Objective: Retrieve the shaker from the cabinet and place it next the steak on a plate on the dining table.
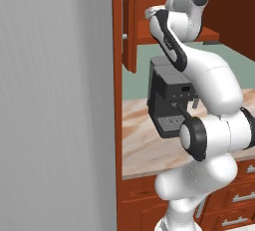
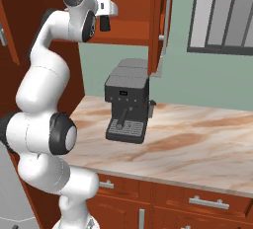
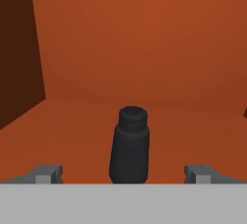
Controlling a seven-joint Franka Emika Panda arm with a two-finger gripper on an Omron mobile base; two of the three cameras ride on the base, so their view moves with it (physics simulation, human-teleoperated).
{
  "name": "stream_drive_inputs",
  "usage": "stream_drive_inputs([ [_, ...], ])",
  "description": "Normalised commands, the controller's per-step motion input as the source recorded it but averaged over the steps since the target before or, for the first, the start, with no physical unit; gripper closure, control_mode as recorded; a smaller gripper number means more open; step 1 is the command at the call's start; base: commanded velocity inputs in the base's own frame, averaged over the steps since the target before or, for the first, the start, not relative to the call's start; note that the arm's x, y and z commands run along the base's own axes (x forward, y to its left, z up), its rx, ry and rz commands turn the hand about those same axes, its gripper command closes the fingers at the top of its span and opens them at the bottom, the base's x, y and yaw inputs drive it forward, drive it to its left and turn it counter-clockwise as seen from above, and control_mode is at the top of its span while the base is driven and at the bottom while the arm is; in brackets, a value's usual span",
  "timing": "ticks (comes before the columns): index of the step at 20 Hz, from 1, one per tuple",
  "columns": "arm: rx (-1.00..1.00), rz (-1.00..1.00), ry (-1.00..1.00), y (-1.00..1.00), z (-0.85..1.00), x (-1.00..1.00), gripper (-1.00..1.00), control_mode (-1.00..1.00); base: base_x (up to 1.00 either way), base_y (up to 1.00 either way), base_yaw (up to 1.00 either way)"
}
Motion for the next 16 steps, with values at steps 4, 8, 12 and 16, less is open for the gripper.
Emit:
stream_drive_inputs([
  [4, 0.00, 0.01, 0.00, 0.00, 0.00, 0.37, -1.00, -1.00, 0.00, 0.00, 0.00],
  [8, 0.00, 0.01, 0.00, 0.00, 0.00, 0.37, -1.00, -1.00, 0.00, 0.00, 0.00],
  [12, 0.00, 0.01, 0.00, -0.02, 0.00, 0.31, -1.00, -1.00, 0.00, 0.00, 0.00],
  [16, 0.00, 0.03, 0.00, -0.05, -0.04, 0.11, -1.00, -1.00, 0.00, 0.00, 0.00],
])
